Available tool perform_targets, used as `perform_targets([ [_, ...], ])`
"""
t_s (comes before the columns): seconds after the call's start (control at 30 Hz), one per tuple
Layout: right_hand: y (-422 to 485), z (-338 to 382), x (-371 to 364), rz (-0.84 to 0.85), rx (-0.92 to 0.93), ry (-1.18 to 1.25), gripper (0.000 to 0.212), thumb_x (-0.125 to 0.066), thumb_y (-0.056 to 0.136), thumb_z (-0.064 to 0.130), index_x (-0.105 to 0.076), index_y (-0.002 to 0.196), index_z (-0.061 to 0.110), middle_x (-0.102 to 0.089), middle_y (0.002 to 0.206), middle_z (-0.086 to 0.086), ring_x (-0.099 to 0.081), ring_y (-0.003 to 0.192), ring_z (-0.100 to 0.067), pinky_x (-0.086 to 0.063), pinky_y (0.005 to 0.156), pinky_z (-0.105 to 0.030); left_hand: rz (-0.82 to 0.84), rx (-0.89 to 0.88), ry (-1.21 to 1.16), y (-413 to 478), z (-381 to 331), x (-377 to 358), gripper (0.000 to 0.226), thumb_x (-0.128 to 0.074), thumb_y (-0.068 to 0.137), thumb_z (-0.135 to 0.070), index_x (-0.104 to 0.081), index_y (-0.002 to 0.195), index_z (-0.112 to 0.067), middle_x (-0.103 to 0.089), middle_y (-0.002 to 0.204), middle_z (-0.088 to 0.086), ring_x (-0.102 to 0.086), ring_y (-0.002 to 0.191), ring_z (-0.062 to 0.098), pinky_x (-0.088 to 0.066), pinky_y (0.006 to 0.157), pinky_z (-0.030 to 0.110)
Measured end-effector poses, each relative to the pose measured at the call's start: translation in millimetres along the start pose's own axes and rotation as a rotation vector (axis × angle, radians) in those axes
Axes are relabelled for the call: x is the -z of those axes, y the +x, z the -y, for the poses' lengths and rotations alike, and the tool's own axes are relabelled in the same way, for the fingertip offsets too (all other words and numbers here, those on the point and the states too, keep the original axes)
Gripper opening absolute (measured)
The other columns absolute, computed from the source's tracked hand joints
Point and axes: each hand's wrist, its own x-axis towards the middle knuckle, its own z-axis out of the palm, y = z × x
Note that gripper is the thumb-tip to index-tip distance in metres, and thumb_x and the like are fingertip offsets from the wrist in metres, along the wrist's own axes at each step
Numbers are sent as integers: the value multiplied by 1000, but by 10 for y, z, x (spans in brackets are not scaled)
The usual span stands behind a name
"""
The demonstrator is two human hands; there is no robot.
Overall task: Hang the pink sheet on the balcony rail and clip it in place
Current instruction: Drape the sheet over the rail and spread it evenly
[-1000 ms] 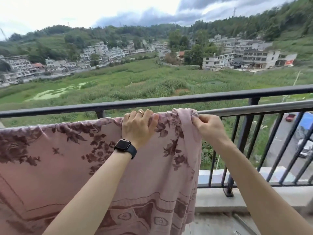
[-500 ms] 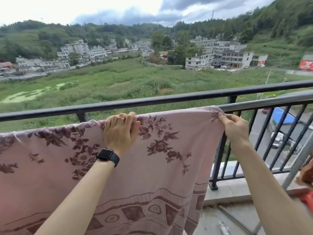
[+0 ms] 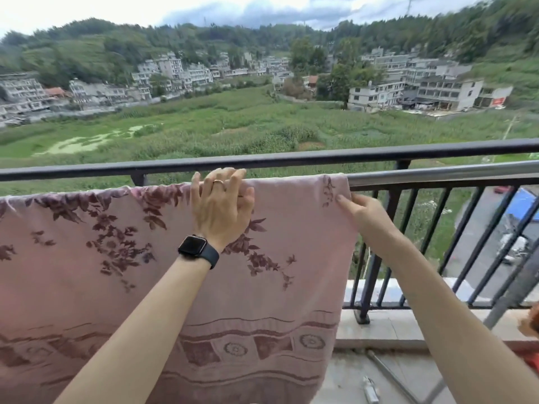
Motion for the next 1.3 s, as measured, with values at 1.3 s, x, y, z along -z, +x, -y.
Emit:
perform_targets([
  [1.3, 1228, 1039, -2713, 740, 706, -855, 37, -71, 85, 49, -56, 115, 33, -68, 115, 1, -64, 94, -18, -55, 81, -37, 349, 790, -583, 156, 1955, 990, 11, -60, 96, -26, -71, 100, -27, -67, 97, -15, -58, 95, 0, -39, 87, 18],
])
